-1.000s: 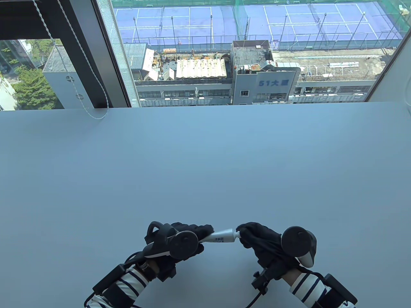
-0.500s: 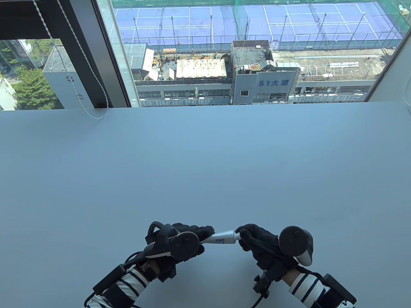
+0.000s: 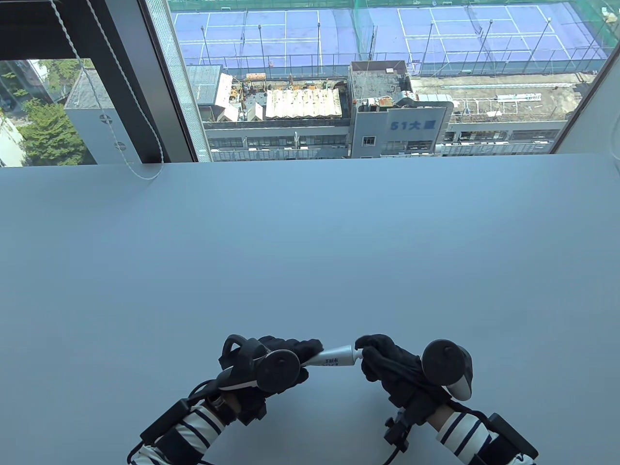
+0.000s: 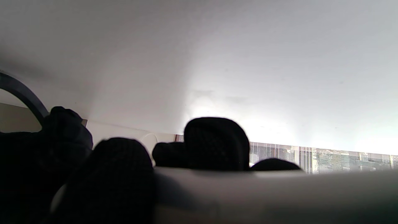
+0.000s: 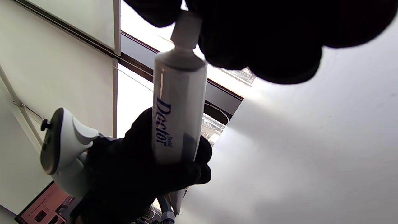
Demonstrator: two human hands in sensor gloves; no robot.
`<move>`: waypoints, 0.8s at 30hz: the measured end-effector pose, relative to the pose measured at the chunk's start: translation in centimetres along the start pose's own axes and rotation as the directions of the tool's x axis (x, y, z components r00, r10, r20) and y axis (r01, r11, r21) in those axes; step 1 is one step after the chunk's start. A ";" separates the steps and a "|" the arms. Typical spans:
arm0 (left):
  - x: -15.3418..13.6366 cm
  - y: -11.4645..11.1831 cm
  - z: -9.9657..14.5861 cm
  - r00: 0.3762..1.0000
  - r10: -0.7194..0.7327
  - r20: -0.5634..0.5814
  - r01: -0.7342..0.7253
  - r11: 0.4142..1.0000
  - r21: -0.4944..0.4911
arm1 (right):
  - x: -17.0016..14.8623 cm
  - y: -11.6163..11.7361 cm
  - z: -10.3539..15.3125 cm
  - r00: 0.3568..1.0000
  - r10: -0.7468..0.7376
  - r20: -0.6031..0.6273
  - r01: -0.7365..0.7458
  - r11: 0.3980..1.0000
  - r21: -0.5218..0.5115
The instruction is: Screw tube cap onto toothpaste tube (Screw with right hand)
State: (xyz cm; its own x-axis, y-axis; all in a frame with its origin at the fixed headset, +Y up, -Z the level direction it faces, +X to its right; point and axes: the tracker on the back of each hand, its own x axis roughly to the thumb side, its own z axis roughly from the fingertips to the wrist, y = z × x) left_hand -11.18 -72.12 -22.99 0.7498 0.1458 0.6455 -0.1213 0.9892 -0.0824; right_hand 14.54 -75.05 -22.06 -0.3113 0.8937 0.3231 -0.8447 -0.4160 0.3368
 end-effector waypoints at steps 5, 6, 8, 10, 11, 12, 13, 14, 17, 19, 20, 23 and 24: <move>0.0 -0.1 0.0 1.000 0.008 -0.004 -0.008 1.000 0.001 | -0.2 -0.1 0.0 0.998 0.026 -0.049 -0.028 0.999 -0.035; 0.0 0.0 0.0 1.000 0.008 -0.006 -0.008 1.000 0.001 | -0.3 -0.2 0.1 0.998 0.025 -0.058 -0.027 0.999 -0.041; -0.1 0.0 0.0 1.000 0.012 -0.009 -0.012 1.000 -0.001 | -0.4 -0.4 0.1 0.997 0.016 -0.070 -0.019 0.999 -0.045; -0.2 0.0 0.0 1.000 0.014 -0.013 -0.014 1.000 -0.001 | -0.4 -0.5 0.1 0.998 0.015 -0.057 -0.016 1.000 -0.005; -0.2 0.0 0.0 1.000 0.015 -0.013 -0.015 1.000 -0.001 | -0.3 -0.4 0.1 0.999 0.016 -0.048 -0.015 1.000 0.006; -0.2 0.0 0.0 1.000 0.016 -0.012 -0.016 1.000 0.000 | -0.2 -0.4 0.1 0.999 0.014 -0.038 -0.013 1.000 0.011; -0.2 0.0 0.0 1.000 0.016 -0.011 -0.016 1.000 0.001 | -0.1 -0.3 0.0 1.000 0.004 -0.013 -0.003 1.000 0.018; -0.1 0.0 0.0 1.000 0.015 -0.008 -0.015 1.000 0.002 | 0.0 -0.1 -0.1 1.000 -0.011 0.009 0.011 1.000 0.027; 0.1 0.0 0.0 1.000 0.011 0.012 -0.011 1.000 -0.004 | 0.1 0.0 -0.1 1.000 -0.020 0.023 0.020 1.000 0.008; 0.1 0.0 0.0 1.000 0.016 0.013 -0.016 1.000 -0.005 | -0.1 -0.1 0.0 1.000 0.007 0.013 -0.008 1.000 0.016; 0.1 -0.1 0.0 1.000 0.021 0.011 -0.021 1.000 -0.005 | -0.2 -0.1 0.0 1.000 0.022 -0.001 -0.022 1.000 0.009; 0.1 -0.2 -0.1 1.000 0.014 0.003 -0.014 1.000 -0.007 | -0.3 -0.1 0.0 0.998 0.029 -0.055 -0.030 0.999 -0.025; 0.0 -0.2 0.0 1.000 0.016 0.002 -0.016 1.000 -0.010 | -0.4 -0.2 0.0 0.997 0.029 -0.069 -0.031 0.999 -0.031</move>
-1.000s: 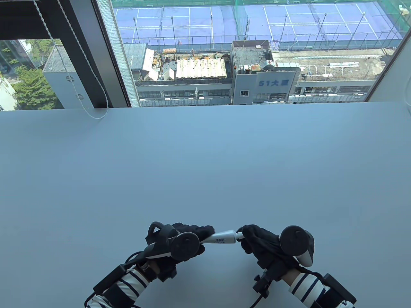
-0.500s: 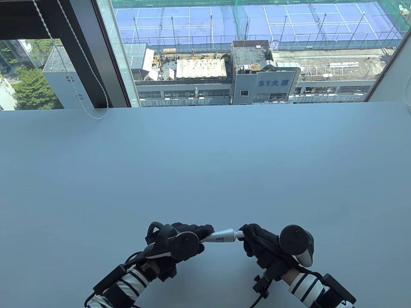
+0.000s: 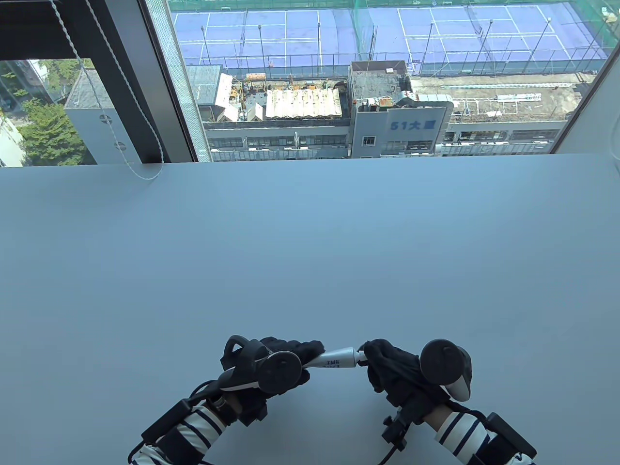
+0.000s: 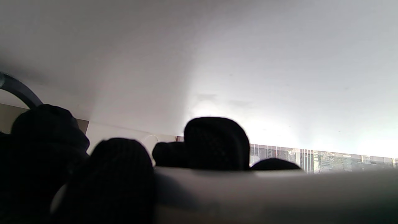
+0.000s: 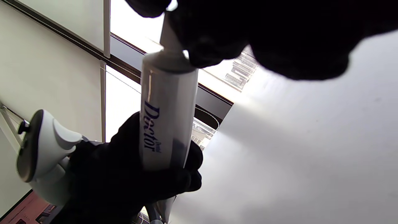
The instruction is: Screw tube cap onto toothpaste tube (Screw with right hand)
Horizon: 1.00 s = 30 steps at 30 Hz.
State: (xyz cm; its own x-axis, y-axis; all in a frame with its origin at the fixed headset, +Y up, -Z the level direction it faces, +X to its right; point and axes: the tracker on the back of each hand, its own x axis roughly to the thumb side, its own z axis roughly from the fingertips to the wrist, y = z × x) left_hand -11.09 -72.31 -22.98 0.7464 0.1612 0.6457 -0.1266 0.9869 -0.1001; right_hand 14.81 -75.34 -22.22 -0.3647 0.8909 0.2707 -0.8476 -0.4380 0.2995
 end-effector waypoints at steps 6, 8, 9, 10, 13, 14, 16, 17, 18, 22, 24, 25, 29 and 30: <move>-0.2 0.0 0.0 1.000 0.000 -0.014 0.000 1.000 0.007 | 0.1 -0.1 0.1 0.999 -0.004 0.043 0.003 0.999 0.035; -0.2 0.0 0.0 1.000 -0.002 -0.013 0.002 1.000 0.011 | 0.2 0.1 0.0 0.998 -0.012 0.066 0.009 0.999 0.051; -0.2 0.0 0.0 1.000 0.000 -0.011 0.000 1.000 0.012 | 0.3 0.2 0.1 0.998 -0.014 0.069 0.012 0.999 0.039; -0.2 0.0 0.0 1.000 0.001 -0.010 -0.001 1.000 0.012 | 0.3 0.2 0.0 0.997 -0.018 0.076 0.015 0.999 0.034; -0.1 -0.1 0.0 1.000 0.000 -0.008 0.000 1.000 0.009 | 0.3 0.3 0.0 0.999 0.000 0.054 -0.002 1.000 0.025; -0.2 -0.1 0.0 1.000 0.004 -0.008 -0.004 1.000 0.008 | 0.2 0.3 0.1 0.999 0.013 0.029 -0.014 1.000 0.009; -0.2 -0.2 0.0 1.000 -0.004 -0.010 0.004 1.000 0.007 | 0.2 0.2 0.1 1.000 0.021 -0.001 -0.021 1.000 -0.019; -0.2 -0.1 0.0 1.000 -0.003 -0.011 0.004 1.000 0.007 | 0.1 0.1 0.2 1.000 0.022 -0.014 -0.023 0.999 -0.023; -0.2 -0.1 0.0 1.000 -0.002 -0.013 0.002 1.000 0.006 | 0.1 0.0 0.2 1.000 0.019 -0.010 -0.019 1.000 -0.017; -0.3 -0.1 0.0 1.000 0.004 -0.018 -0.004 1.000 0.009 | 0.1 0.0 0.2 0.999 0.002 0.038 -0.003 1.000 0.011; -0.3 -0.1 0.0 1.000 0.005 -0.016 -0.005 1.000 0.010 | 0.2 0.2 0.1 0.998 0.003 0.060 -0.005 0.999 0.032; -0.3 -0.1 0.0 1.000 0.006 -0.014 -0.006 1.000 0.009 | 0.3 0.2 0.1 0.997 -0.001 0.074 -0.002 0.999 0.039; -0.1 -0.2 0.0 1.000 -0.003 -0.007 0.003 1.000 0.006 | 0.3 0.3 0.0 0.996 -0.004 0.084 0.002 1.000 0.025; -0.1 -0.2 0.0 1.000 0.000 -0.007 0.000 1.000 0.006 | 0.3 0.4 0.0 0.997 0.008 0.070 -0.010 1.000 0.019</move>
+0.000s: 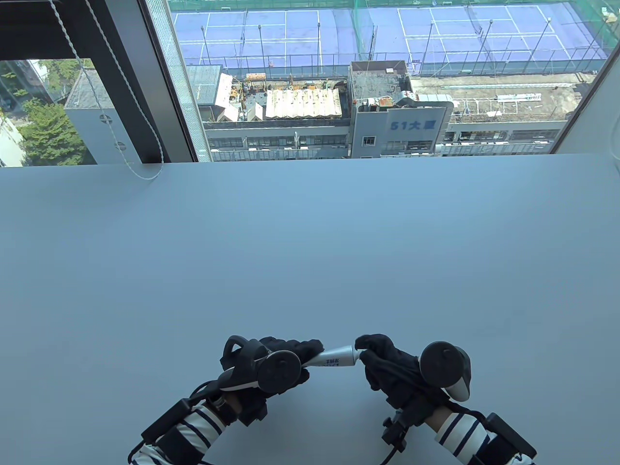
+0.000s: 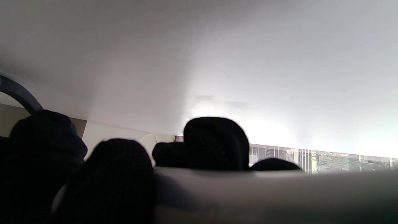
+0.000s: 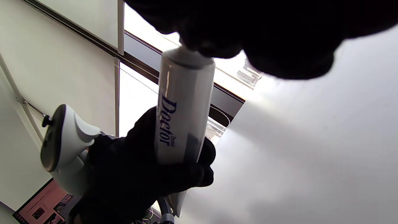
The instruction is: Screw tube cap onto toothpaste tube (Screw with right hand)
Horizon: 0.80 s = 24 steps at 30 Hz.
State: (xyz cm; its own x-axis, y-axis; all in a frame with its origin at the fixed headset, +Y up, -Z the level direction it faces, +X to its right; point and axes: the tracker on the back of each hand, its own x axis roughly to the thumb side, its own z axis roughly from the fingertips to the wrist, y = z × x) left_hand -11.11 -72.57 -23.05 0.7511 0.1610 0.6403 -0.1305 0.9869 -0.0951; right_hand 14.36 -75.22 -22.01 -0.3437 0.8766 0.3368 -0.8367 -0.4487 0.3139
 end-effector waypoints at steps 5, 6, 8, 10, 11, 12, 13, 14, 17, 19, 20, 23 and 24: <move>-0.1 0.1 0.0 1.000 -0.001 -0.004 0.001 1.000 0.002 | -0.3 -0.3 0.1 0.996 0.029 -0.082 -0.032 0.998 -0.045; -0.1 0.1 0.0 1.000 0.007 -0.007 -0.007 1.000 0.001 | -0.4 -0.3 0.2 0.997 0.023 -0.070 -0.026 0.999 -0.044; -0.2 0.1 0.0 1.000 0.013 -0.011 -0.012 1.000 0.004 | -0.3 -0.3 0.2 0.999 0.011 -0.044 -0.012 1.000 -0.025; -0.2 0.1 0.0 1.000 0.011 -0.012 -0.011 1.000 0.005 | -0.2 -0.2 0.1 1.000 0.000 0.003 0.000 1.000 -0.004; -0.2 0.1 0.0 1.000 0.010 -0.013 -0.010 1.000 0.005 | -0.1 -0.2 0.1 1.000 -0.002 0.010 0.002 1.000 -0.005; -0.2 0.1 0.0 1.000 0.011 -0.012 -0.011 1.000 0.005 | -0.1 -0.1 0.1 1.000 -0.008 0.021 0.008 1.000 -0.006; -0.2 0.1 0.0 1.000 0.013 -0.010 -0.013 1.000 0.005 | 0.0 -0.1 0.1 1.000 -0.009 0.021 0.009 1.000 -0.006; -0.1 0.1 0.0 1.000 0.006 -0.009 -0.006 1.000 0.003 | 0.0 0.0 0.1 1.000 -0.008 0.020 0.008 1.000 -0.013; 0.0 0.0 0.0 1.000 0.006 -0.005 -0.006 1.000 0.000 | 0.0 0.0 0.1 1.000 0.011 0.001 -0.011 1.000 -0.024; 0.0 0.0 0.0 1.000 0.014 -0.002 -0.014 1.000 -0.002 | -0.3 -0.1 0.2 0.998 0.024 -0.055 -0.028 0.998 -0.061; 0.0 0.0 0.0 1.000 -0.001 -0.002 0.001 1.000 -0.003 | -0.3 -0.1 0.3 0.997 0.028 -0.072 -0.034 0.996 -0.081; -0.1 0.0 0.0 1.000 0.009 -0.005 -0.009 1.000 0.001 | -0.4 -0.5 0.3 0.995 0.056 -0.088 -0.062 0.996 -0.071; -0.1 0.1 0.0 1.000 0.014 -0.008 -0.014 1.000 0.002 | -0.4 -0.5 0.3 0.995 0.068 -0.071 -0.073 0.995 -0.063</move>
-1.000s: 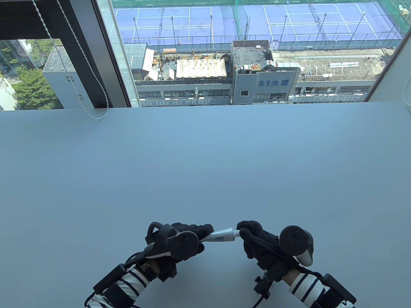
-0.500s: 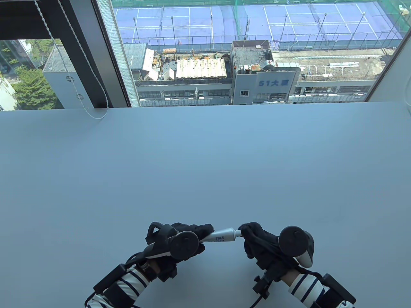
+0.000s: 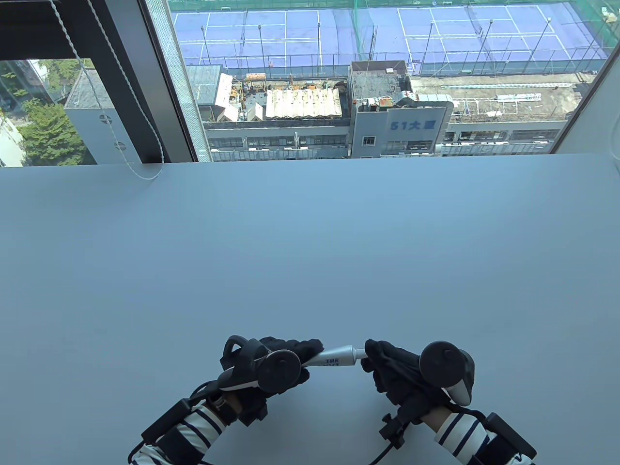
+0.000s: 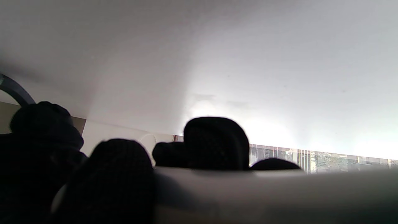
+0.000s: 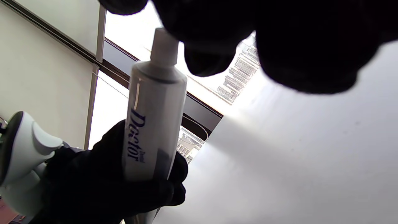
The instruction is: Screw tube cap onto toothpaste tube (Screw with right hand)
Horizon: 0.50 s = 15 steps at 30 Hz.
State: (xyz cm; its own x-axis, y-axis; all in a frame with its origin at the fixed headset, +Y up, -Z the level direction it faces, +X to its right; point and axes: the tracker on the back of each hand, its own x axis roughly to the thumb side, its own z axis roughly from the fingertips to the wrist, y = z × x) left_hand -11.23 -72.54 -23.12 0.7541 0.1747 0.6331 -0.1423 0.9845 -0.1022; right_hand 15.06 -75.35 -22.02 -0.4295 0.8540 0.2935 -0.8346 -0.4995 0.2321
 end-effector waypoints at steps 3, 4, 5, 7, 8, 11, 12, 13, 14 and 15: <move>-0.1 0.0 0.0 1.000 0.002 -0.003 -0.002 1.000 0.000 | 0.4 0.2 -0.3 0.993 0.021 0.114 -0.031 0.996 0.084; -0.1 0.0 0.0 1.000 0.004 -0.003 -0.004 1.000 -0.001 | 0.6 0.3 -0.4 0.989 0.031 0.147 -0.048 0.992 0.114; -0.1 0.0 0.0 1.000 0.009 -0.001 -0.009 1.000 -0.003 | 0.8 0.4 -0.5 0.981 0.055 0.187 -0.083 0.986 0.143; -0.1 0.0 0.0 0.999 0.036 0.007 -0.036 0.999 -0.012 | 1.1 0.6 -0.5 0.957 0.140 0.255 -0.183 0.972 0.150; -0.1 0.0 -0.1 0.999 0.053 0.014 -0.052 0.998 -0.018 | 1.3 0.7 -0.5 0.944 0.174 0.282 -0.222 0.963 0.150; 0.1 -0.1 -0.1 0.998 0.056 0.030 -0.055 0.998 -0.030 | 1.5 0.7 -0.3 0.928 0.210 0.307 -0.254 0.961 0.108; 0.2 0.0 -0.1 0.998 0.053 0.032 -0.052 0.998 -0.029 | 1.5 0.8 -0.2 0.925 0.225 0.306 -0.266 0.959 0.099; 0.3 0.0 -0.1 0.998 0.047 0.037 -0.046 0.999 -0.028 | 1.5 0.7 -0.2 0.925 0.233 0.302 -0.270 0.959 0.089; 0.4 0.0 0.0 0.998 0.038 0.041 -0.037 0.999 -0.023 | 1.5 0.7 -0.2 0.925 0.230 0.301 -0.264 0.961 0.079; 0.5 0.1 0.0 0.999 0.029 0.043 -0.028 0.999 -0.020 | 1.5 0.6 -0.2 0.928 0.228 0.295 -0.258 0.964 0.068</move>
State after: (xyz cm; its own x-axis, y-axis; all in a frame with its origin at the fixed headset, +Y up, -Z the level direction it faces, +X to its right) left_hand -10.85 -72.38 -22.85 0.7214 0.2022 0.6624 -0.1507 0.9793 -0.1349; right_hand 13.84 -74.34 -21.59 -0.4870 0.6357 0.5989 -0.6701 -0.7118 0.2106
